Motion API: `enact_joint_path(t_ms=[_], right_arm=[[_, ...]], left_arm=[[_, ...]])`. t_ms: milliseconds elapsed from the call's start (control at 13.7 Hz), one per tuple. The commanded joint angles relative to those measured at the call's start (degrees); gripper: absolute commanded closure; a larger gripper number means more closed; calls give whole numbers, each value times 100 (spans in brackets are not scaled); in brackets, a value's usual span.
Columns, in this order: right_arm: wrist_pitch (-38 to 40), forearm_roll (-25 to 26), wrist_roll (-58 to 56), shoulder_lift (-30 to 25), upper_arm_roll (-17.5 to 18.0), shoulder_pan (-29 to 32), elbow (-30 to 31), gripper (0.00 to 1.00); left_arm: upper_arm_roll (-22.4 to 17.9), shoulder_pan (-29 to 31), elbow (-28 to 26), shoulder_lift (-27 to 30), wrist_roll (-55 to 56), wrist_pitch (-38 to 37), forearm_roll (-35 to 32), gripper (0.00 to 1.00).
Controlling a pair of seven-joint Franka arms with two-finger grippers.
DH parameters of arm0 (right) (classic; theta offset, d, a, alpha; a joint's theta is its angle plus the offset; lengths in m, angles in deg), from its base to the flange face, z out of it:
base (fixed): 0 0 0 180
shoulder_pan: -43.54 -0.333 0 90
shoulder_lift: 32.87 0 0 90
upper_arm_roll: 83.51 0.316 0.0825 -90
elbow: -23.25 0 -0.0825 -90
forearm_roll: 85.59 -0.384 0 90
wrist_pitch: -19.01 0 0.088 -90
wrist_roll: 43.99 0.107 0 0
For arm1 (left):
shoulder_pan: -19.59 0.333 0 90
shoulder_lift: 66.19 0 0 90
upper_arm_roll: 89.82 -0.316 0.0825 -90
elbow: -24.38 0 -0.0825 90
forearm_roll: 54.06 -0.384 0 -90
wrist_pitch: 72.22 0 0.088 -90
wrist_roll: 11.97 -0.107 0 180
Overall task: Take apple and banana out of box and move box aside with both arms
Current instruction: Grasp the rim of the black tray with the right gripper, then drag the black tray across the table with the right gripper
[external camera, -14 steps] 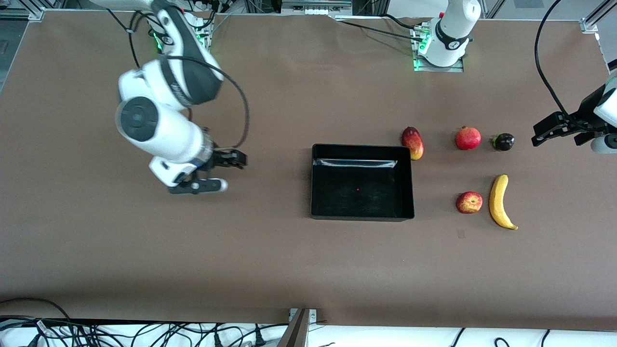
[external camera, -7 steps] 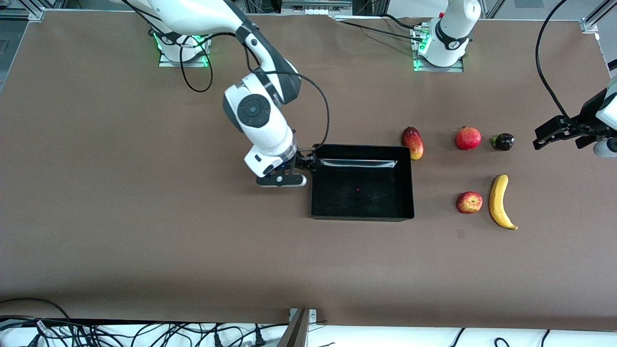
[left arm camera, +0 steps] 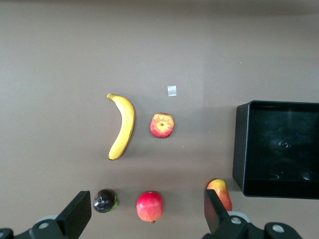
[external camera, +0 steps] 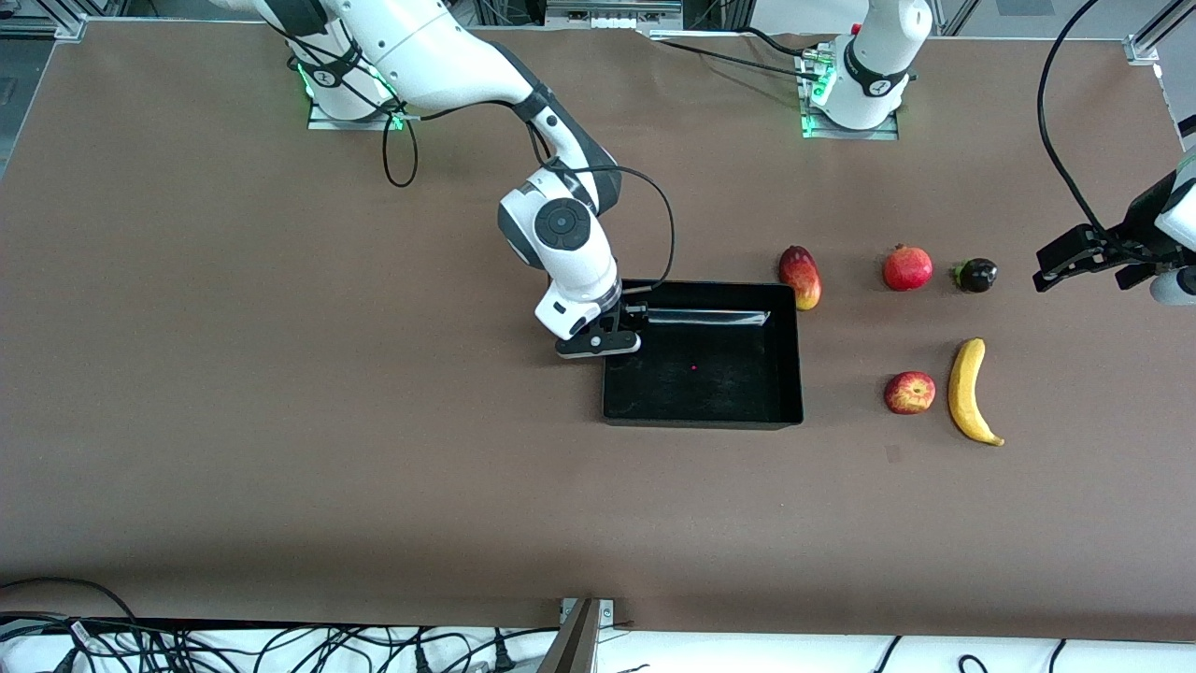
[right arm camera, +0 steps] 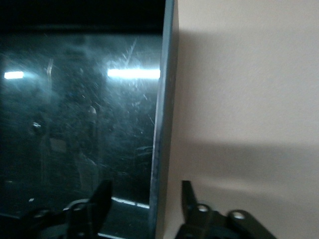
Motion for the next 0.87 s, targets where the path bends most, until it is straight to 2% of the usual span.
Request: enact_joint_path(t_ms=[0, 219, 437, 656, 802], right_arm=[[22, 70, 9, 69, -67, -77, -131, 100], [197, 70, -17, -18, -93, 10, -113, 100], [732, 44, -114, -387, -269, 46, -113, 100], [1592, 9, -385, -939, -365, 248, -104, 100], [2383, -35, -823, -1379, -637, 405, -52, 100]], left_arm=[[86, 100, 204, 33, 58, 14, 177, 0], [130, 100, 311, 41, 67, -169, 301, 0], [148, 100, 504, 41, 67, -302, 241, 0], [174, 117, 513, 59, 14, -328, 74, 0], [174, 108, 504, 59, -21, -355, -67, 0]])
